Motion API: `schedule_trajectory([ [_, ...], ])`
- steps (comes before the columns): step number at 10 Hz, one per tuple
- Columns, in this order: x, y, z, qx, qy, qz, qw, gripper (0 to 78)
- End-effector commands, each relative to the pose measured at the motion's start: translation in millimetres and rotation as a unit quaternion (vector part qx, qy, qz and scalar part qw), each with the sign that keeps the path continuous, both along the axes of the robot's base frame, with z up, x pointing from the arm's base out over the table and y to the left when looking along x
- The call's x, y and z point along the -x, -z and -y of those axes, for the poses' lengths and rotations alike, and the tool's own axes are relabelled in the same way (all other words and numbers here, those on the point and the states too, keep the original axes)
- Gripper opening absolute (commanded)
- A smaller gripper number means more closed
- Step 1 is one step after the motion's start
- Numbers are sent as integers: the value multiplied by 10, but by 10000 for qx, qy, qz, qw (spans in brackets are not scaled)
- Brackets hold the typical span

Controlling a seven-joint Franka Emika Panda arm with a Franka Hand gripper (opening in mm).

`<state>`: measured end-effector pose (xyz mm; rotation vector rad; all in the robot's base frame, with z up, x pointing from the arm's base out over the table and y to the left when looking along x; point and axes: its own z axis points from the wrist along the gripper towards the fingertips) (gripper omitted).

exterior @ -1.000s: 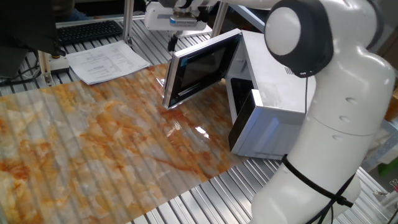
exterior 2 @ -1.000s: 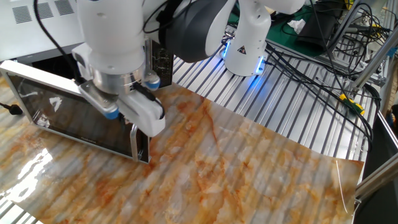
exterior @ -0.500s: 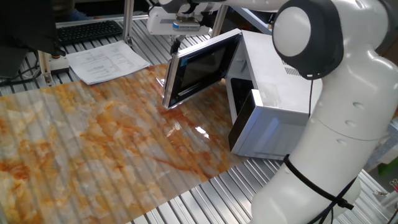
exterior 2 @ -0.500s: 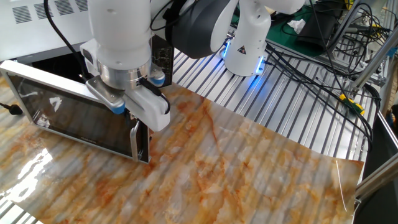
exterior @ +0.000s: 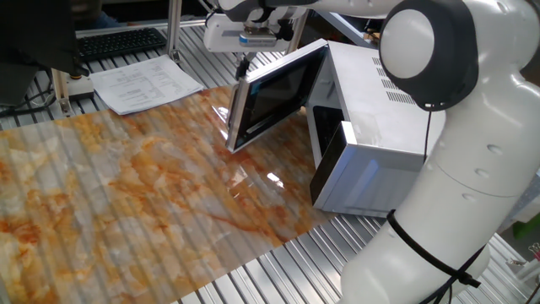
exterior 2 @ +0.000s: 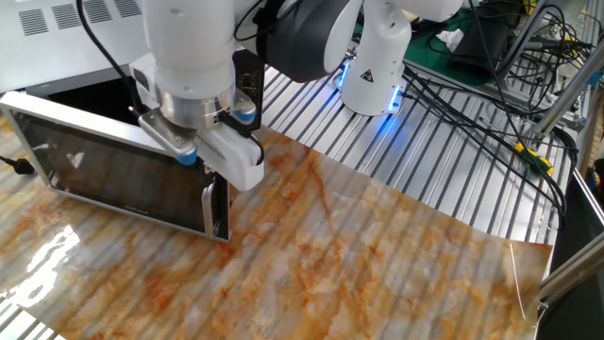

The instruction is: Close the microwave door

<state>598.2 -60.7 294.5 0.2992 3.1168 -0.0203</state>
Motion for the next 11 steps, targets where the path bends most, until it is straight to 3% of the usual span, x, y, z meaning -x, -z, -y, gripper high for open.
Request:
schedule_trajectory([
  [1,-3,-17,8,-1,7,-4,10000,0],
  [6,-3,-17,8,-15,358,55,9993,0],
  [7,-3,-17,8,6,912,-4,9958,0],
  [11,-3,-17,8,37,1358,-32,9907,0],
])
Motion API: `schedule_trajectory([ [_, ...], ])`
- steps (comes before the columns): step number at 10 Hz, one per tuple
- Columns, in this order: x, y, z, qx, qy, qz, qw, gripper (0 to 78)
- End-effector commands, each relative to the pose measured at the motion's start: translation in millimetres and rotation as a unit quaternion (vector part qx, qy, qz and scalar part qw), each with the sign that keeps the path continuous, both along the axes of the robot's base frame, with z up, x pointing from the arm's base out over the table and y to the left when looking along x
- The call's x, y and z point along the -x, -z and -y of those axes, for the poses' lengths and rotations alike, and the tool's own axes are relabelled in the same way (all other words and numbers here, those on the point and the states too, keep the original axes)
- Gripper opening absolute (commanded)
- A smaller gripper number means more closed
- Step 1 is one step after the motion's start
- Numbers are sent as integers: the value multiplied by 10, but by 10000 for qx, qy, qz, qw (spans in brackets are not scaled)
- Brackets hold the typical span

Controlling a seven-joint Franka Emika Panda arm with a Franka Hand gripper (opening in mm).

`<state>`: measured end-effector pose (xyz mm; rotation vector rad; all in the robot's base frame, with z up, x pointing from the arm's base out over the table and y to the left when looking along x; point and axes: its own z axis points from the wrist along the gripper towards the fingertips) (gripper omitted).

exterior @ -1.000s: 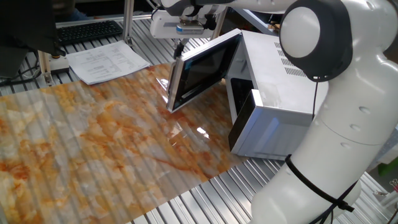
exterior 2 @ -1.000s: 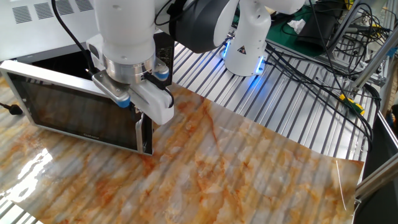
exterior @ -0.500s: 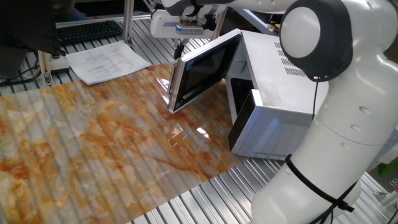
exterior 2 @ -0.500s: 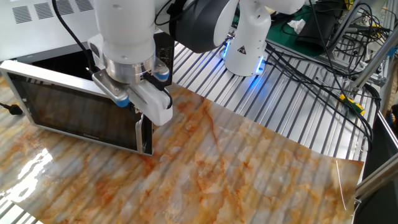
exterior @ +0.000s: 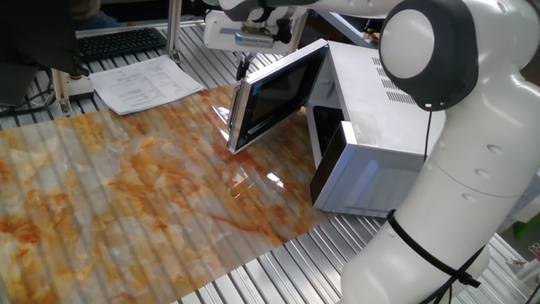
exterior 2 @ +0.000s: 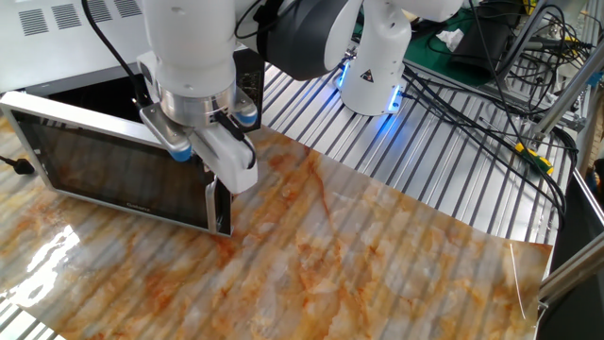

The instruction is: Close the microwave door

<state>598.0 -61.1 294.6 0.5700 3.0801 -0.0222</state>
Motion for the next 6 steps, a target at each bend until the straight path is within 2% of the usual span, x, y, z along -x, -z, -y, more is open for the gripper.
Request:
schedule_trajectory([
  [1,-6,-15,4,36,572,-92,9983,0],
  [3,-6,-15,4,42,665,-151,9977,0],
  [5,-6,-15,4,106,628,-144,9979,0],
  [6,0,-15,1,140,574,-193,9981,0],
])
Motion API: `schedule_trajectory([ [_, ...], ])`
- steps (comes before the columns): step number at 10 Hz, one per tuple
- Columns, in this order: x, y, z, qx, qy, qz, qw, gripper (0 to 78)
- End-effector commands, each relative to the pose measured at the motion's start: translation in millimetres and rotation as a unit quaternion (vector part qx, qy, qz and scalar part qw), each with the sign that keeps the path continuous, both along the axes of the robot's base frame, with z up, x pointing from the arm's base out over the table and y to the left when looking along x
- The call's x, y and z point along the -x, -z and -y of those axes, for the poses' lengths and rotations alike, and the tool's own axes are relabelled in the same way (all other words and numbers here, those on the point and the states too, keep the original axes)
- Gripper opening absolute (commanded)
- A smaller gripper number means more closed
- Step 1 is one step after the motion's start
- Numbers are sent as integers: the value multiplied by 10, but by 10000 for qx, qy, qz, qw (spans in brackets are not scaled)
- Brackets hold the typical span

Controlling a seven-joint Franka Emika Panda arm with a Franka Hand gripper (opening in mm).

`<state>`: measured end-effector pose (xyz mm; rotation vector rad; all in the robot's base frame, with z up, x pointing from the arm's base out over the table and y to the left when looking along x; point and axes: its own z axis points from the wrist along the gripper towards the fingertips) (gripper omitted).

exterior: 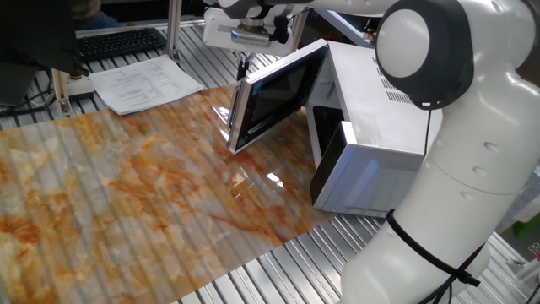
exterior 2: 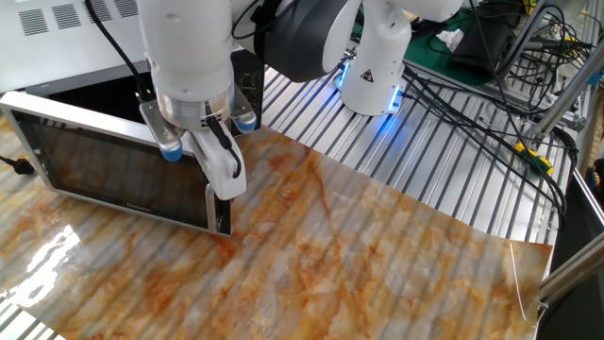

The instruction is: Close the microwave door

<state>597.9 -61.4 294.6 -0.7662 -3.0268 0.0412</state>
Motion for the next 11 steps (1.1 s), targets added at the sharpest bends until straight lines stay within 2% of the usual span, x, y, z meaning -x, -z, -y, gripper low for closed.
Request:
schedule_trajectory([
  [1,43,-22,-18,189,-216,-83,9996,0],
  [2,71,-21,-28,220,-241,-84,9994,0],
  [4,237,50,-87,310,-301,-92,9990,0],
  [6,344,78,-121,336,-372,-103,9987,0],
  [9,436,57,-99,303,-730,-226,9966,0],
  [11,450,-16,-9,281,-959,-264,9946,0],
])
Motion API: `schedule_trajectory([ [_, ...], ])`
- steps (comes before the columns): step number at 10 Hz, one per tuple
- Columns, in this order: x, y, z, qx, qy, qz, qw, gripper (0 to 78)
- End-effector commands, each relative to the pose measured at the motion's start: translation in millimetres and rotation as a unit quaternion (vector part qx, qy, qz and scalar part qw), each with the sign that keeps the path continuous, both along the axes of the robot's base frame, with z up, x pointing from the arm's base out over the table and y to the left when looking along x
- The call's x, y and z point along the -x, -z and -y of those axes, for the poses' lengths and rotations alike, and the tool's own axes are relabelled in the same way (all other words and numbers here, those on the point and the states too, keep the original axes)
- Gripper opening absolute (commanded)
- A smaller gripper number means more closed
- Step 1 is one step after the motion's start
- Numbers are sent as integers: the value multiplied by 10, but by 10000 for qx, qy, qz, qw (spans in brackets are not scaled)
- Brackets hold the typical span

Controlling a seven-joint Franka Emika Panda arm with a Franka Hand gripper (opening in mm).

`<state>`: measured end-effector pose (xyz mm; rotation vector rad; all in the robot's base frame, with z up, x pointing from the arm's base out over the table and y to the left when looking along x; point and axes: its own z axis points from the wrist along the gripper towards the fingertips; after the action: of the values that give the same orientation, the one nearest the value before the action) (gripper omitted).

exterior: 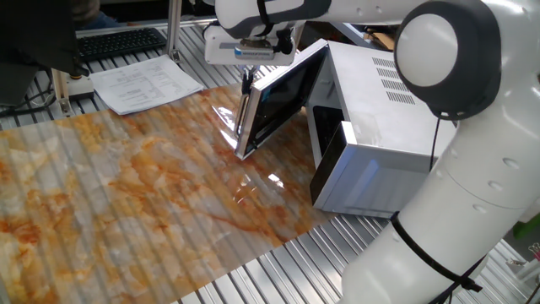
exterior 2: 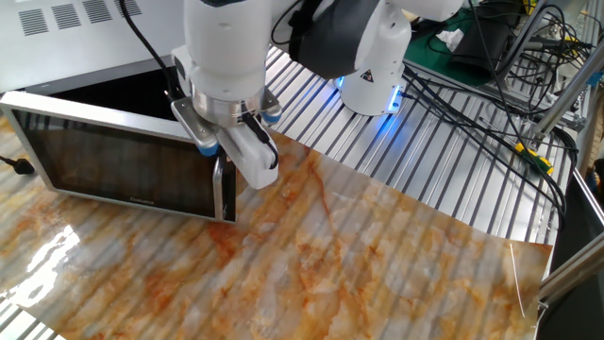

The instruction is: Close the microwave door

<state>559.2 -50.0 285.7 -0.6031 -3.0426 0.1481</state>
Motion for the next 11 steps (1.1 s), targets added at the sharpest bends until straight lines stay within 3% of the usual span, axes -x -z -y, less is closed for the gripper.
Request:
schedule_trajectory([
  [1,52,-131,178,-40,-557,-126,9984,0],
  [3,43,-168,340,-56,-771,-150,9969,0],
  [6,69,-198,426,-59,-873,-166,9960,0],
  [11,299,-13,622,-35,-1113,-104,9937,0],
])
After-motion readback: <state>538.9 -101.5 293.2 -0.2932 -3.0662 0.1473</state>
